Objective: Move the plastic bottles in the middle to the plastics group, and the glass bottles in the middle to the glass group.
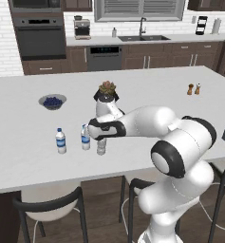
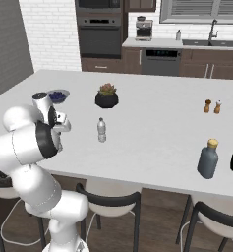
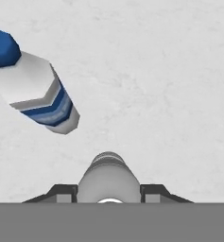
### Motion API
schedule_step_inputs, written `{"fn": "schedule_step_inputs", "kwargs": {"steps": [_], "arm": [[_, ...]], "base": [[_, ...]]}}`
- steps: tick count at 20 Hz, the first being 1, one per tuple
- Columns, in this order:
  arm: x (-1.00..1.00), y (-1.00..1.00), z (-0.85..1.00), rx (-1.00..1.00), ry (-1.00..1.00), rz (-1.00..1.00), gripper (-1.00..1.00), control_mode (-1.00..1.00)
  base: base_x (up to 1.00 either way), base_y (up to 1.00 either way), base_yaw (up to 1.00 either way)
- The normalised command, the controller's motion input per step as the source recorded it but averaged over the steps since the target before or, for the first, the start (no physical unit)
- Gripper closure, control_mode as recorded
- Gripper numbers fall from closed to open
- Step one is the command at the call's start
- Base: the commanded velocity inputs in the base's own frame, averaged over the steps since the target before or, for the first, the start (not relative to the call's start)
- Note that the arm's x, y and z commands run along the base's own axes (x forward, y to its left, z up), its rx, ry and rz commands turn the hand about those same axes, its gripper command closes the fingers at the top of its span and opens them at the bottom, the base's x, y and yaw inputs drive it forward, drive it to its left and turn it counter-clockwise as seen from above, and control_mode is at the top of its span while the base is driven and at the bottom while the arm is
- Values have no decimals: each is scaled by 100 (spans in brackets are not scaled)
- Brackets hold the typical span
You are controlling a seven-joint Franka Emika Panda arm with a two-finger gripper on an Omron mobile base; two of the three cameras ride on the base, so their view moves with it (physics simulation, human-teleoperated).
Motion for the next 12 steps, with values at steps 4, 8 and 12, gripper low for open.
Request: {"fn": "schedule_step_inputs", "kwargs": {"steps": [4,8,12], "arm": [[-2,0,-25,0,0,0,100,-100],[-2,0,-29,0,0,0,100,-100],[0,0,-29,0,0,0,100,-100]], "base": [[0,0,0],[0,0,0],[0,0,0]]}}
